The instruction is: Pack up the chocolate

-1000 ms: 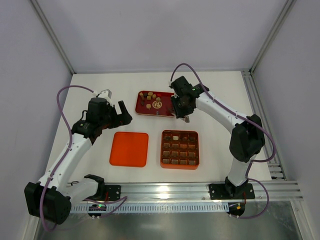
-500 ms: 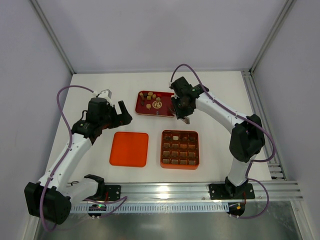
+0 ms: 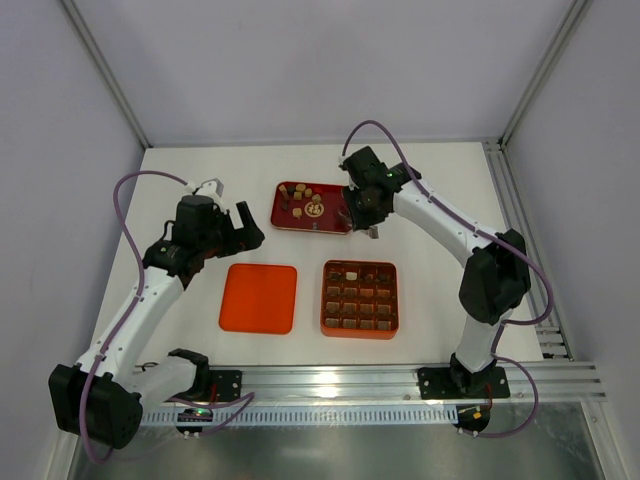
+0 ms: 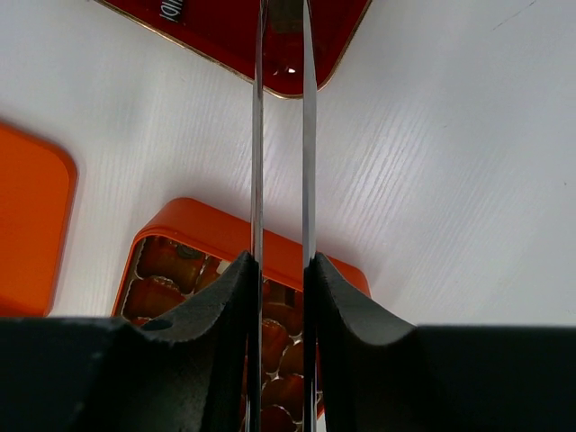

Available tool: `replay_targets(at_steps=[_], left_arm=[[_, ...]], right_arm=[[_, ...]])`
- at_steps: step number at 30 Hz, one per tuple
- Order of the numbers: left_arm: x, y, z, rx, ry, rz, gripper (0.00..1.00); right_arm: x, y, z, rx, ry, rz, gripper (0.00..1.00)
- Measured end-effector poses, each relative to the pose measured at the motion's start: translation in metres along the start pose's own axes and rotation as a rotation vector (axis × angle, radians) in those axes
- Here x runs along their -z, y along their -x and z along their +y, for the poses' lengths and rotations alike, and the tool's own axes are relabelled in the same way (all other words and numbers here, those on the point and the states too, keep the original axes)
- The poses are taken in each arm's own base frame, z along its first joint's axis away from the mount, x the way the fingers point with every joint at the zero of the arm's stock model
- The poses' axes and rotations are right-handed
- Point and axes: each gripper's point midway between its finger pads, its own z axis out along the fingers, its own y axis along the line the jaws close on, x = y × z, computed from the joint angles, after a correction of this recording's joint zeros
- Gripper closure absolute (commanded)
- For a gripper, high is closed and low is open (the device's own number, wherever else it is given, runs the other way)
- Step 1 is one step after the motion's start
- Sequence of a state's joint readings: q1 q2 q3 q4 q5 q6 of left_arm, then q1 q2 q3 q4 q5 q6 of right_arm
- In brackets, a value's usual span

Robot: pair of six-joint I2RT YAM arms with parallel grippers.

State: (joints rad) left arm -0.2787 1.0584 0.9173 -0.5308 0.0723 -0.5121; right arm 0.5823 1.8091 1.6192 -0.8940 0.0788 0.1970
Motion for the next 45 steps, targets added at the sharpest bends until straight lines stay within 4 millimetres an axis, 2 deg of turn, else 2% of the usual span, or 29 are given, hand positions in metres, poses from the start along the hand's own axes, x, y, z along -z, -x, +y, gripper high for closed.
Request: replay_targets(at_steps=[10,19,25,28,35,45], left_arm=[[0.000,0.000,0.000,0.000,0.000,0.000,0.00],[0.000,0.000,0.000,0.000,0.000,0.000,0.00],[0.000,0.000,0.000,0.000,0.000,0.000,0.00],[0.000,0.000,0.000,0.000,0.000,0.000,0.00],[0.000,0.000,0.000,0.000,0.000,0.000,0.00],[0.000,0.000,0.000,0.000,0.000,0.000,0.00]], right_arm=[[0.005,0.008,0.000,-0.001,0.002,-0.022,0.67],[0.006,0.009,-0.001,-0.001,-0.001,-0.025,0.59],[0.010,0.023,-0.001,-0.001,-0.005,-0.058,0.59],[0.004,0.024,-0.001,-0.001,-0.010,-0.053,0.59],[-0.019,0.014,-0.004,0.003,-0.028,0.009,0.59],[-0.021,0.014,-0.004,0.002,-0.024,0.012,0.68]])
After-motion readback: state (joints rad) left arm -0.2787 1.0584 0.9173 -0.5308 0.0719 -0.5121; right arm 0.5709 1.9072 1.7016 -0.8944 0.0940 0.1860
